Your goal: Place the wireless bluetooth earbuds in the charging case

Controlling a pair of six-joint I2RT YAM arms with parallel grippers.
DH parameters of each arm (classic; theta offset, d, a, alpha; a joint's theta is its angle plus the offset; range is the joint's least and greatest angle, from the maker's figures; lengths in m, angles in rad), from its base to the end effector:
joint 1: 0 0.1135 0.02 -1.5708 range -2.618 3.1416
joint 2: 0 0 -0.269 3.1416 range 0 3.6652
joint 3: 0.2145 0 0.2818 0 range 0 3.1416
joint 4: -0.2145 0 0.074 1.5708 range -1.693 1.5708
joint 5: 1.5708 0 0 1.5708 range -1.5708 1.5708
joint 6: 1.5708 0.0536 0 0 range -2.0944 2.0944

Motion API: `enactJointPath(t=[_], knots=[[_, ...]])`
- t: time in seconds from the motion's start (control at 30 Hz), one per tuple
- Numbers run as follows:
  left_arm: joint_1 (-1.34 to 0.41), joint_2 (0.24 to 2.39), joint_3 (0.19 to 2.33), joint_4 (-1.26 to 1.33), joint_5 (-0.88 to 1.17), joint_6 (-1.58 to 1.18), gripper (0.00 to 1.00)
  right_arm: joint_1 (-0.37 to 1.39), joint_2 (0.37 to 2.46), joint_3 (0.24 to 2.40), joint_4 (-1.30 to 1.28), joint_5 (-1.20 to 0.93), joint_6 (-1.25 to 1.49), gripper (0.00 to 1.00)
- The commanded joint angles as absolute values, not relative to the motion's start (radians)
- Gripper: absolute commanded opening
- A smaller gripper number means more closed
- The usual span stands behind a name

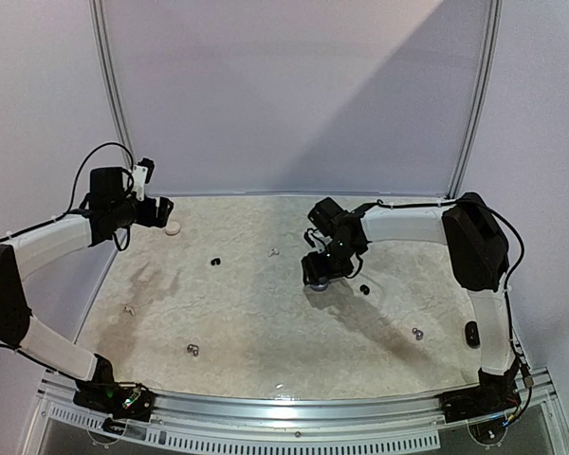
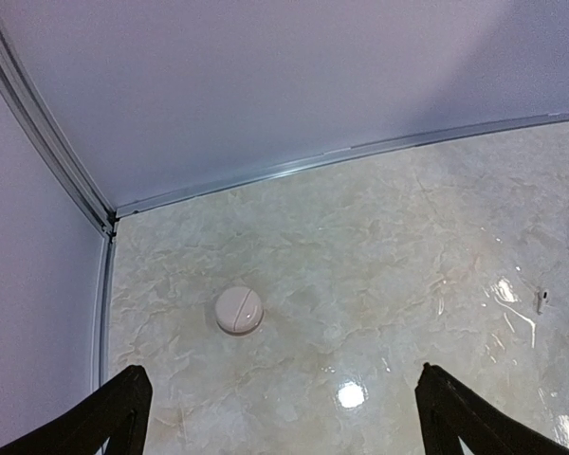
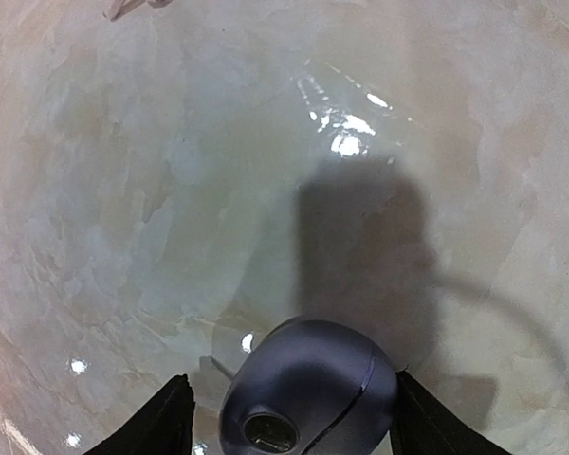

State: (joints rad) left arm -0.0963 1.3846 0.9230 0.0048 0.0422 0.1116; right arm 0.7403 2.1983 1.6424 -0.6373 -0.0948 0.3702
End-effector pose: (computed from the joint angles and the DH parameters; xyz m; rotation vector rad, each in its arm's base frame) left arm 0.3560 -0.0367 0.2527 0.2369 2.0134 -0.0331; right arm 0.3586 0.3345 0.1185 -0.5484 2.7897 0.4009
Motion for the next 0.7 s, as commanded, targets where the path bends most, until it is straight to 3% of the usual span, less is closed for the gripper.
enactJointPath(t=[0.0, 0.2, 0.4, 0.67], knots=[[-0.109, 1.348, 0.896, 0.005, 0.049, 0.12, 0.99, 0.743, 2.235, 1.652, -0.748, -0.095, 0.348, 0.68], [-0.109, 1.332, 0.886, 0.005, 0.04, 0.123, 0.99, 0.786, 2.264, 1.703, -0.873, 0.094, 0.347, 0.63], [-0.113, 1.327, 0.882, 0.009, 0.04, 0.124, 0.99, 0.789, 2.288, 1.701, -0.883, 0.134, 0.397, 0.51], [-0.123, 1.319, 0.873, 0.007, 0.054, 0.12, 0.99, 0.79, 2.225, 1.59, -0.673, 0.05, 0.304, 0.43]])
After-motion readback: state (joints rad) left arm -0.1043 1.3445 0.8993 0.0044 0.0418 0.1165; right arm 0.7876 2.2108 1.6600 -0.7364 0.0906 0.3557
